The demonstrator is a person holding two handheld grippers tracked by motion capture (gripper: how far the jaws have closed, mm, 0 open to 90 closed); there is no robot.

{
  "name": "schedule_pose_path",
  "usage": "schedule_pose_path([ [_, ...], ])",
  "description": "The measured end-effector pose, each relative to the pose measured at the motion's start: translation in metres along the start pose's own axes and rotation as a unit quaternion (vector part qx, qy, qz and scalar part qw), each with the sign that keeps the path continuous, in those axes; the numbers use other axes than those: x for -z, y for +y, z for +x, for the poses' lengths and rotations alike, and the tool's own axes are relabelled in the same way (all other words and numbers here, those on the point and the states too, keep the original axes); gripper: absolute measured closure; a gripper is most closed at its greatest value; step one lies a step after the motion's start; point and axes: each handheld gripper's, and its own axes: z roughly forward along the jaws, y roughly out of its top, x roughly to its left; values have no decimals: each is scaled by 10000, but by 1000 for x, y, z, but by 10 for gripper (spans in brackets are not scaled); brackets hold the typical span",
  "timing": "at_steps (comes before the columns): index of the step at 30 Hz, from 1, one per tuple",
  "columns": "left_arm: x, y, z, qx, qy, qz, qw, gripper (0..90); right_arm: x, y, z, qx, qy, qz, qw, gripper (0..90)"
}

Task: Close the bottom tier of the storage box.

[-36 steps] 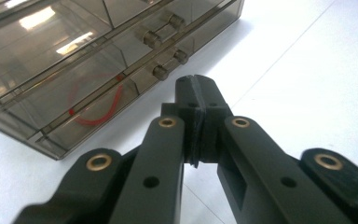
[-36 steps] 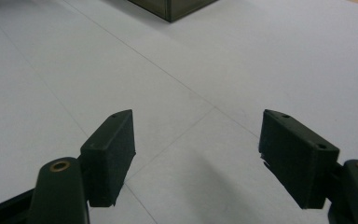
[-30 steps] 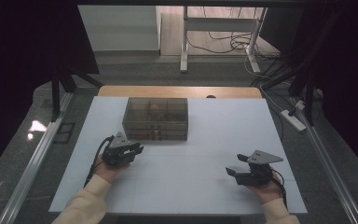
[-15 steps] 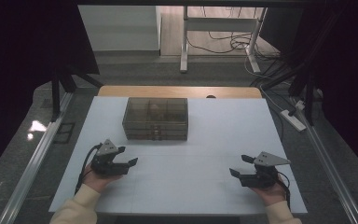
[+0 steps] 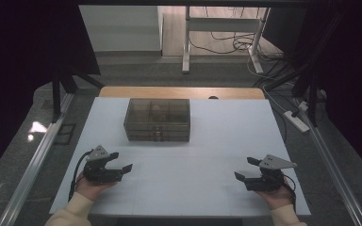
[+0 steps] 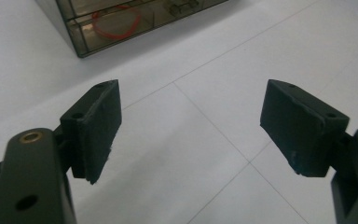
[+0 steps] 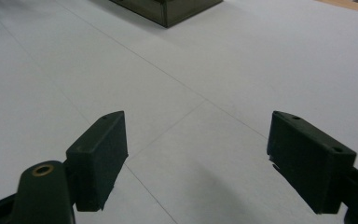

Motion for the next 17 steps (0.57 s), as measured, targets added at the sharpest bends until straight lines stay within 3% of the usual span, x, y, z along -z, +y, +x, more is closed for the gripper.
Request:
schedule_pose_path([
  [17, -3, -2, 0, 15, -51, 69, 10000, 209, 0, 1, 0, 36, -3, -13, 10000, 197],
])
